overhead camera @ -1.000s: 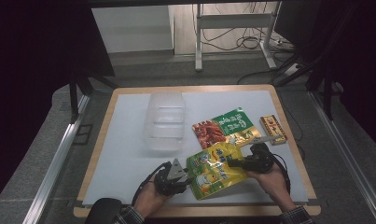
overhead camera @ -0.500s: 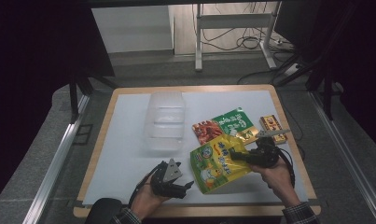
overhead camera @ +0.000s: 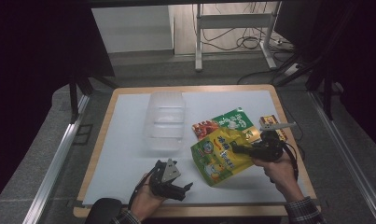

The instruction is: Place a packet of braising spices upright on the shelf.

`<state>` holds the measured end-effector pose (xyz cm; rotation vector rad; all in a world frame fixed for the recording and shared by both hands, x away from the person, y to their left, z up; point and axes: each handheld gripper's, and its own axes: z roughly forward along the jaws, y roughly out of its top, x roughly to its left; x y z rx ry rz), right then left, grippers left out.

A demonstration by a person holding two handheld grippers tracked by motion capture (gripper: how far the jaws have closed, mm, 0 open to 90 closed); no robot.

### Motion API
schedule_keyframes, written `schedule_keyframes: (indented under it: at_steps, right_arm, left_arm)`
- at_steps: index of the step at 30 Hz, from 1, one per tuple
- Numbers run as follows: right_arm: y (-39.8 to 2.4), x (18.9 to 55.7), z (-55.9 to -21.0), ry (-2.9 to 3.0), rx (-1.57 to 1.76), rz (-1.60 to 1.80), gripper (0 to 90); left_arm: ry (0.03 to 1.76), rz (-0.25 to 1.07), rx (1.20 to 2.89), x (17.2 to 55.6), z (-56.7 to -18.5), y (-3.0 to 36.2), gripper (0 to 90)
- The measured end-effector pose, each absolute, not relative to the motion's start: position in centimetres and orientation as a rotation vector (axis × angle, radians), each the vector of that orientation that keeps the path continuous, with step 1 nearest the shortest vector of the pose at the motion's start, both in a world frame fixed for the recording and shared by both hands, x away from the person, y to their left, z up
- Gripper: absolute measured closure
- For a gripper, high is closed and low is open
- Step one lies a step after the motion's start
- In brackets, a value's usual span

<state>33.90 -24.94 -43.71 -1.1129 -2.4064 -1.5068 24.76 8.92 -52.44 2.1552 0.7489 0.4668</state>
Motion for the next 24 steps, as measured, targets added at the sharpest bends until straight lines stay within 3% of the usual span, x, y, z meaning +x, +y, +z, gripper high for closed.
schedule_keyframes:
  at_steps: [24]
  right_arm:
    - [-25.0, 35.6, -40.3, -2.493, -1.112, -1.604, 88.7]
  left_arm:
    - [0.726, 0.521, 2.078, 24.1, -52.0, 10.1, 1.9]
